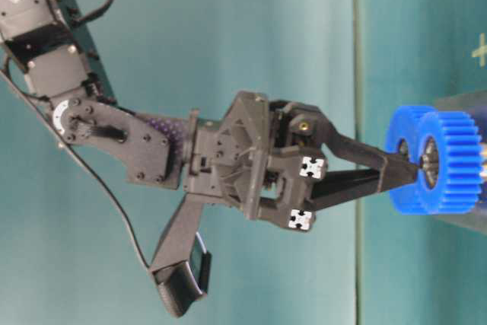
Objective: Fit the small gear onto the shaft.
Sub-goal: 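Rotate and press the small gear down to mesh with the large gear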
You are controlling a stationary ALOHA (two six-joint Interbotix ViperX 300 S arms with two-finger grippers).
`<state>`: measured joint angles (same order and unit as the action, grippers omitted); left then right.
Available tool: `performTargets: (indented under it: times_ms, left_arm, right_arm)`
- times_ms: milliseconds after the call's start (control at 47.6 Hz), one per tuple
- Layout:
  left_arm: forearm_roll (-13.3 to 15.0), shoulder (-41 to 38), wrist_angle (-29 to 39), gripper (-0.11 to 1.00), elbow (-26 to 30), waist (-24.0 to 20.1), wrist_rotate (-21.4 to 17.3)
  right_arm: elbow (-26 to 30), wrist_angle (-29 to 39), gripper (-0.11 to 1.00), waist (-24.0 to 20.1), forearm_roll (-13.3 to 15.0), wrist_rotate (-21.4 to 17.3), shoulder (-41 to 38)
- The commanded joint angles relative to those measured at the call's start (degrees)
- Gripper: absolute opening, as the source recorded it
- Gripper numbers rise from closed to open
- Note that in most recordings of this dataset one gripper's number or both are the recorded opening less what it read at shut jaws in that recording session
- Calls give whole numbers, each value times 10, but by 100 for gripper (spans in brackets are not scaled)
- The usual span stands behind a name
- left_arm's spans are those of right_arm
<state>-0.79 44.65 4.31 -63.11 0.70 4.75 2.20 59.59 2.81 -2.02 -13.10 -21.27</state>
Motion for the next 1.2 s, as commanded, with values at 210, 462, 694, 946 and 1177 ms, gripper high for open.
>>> performTargets:
  times_ms: [210, 462, 694, 946, 1177]
  left_arm:
    - [-2, 1, -6, 0, 6, -1, 1]
    - [-2, 2, -6, 0, 7, -1, 1]
    - [-2, 1, -6, 0, 7, -1, 1]
    - [-2, 1, -6, 0, 6, -1, 1]
    - [-2, 1, -6, 0, 5, -1, 1]
  right_arm:
    - [-54, 41, 0, -27, -9, -4, 56]
    - [-65, 50, 0, -49, -10, -40, 99]
    - [-45, 15, 0, -21, 13, -41, 89]
    - [-47, 5, 0, -4, 18, -36, 59]
    - [-67, 10, 0, -40, -10, -40, 74]
